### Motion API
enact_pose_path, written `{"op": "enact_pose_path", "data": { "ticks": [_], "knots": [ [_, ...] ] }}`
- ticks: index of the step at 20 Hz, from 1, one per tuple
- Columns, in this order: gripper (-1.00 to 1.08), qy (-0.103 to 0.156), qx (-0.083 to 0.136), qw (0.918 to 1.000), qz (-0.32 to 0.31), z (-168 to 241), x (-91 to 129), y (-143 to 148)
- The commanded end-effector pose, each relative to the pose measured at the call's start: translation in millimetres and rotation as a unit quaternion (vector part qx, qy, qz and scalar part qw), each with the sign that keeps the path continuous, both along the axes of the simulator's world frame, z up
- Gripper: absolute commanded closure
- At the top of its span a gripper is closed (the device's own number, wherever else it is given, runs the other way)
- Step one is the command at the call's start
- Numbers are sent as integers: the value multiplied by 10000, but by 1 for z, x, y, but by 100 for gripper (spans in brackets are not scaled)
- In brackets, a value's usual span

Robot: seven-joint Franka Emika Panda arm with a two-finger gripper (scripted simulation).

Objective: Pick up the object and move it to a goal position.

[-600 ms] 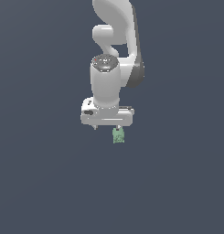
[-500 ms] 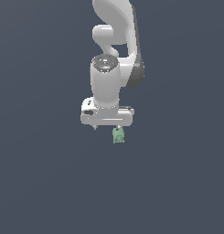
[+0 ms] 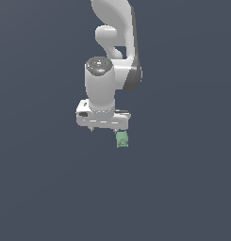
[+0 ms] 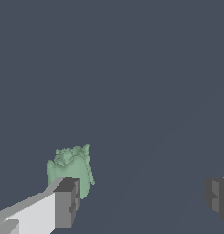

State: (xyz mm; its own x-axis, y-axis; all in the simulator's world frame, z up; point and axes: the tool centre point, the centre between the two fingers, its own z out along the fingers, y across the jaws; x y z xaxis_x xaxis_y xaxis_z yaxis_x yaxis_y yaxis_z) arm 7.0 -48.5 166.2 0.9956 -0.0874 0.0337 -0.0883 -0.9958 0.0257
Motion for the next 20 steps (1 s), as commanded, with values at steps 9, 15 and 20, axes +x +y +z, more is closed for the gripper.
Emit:
{"op": "enact_pose_path", "data": {
  "ticks": [9, 15, 20],
  "knots": [
    [-92, 76, 54, 9992, 389, -34, -12, 40],
    [-92, 149, 112, 9969, 766, -65, -29, 77],
    [-92, 168, 129, 9960, 864, -73, -34, 87]
  ]
}}
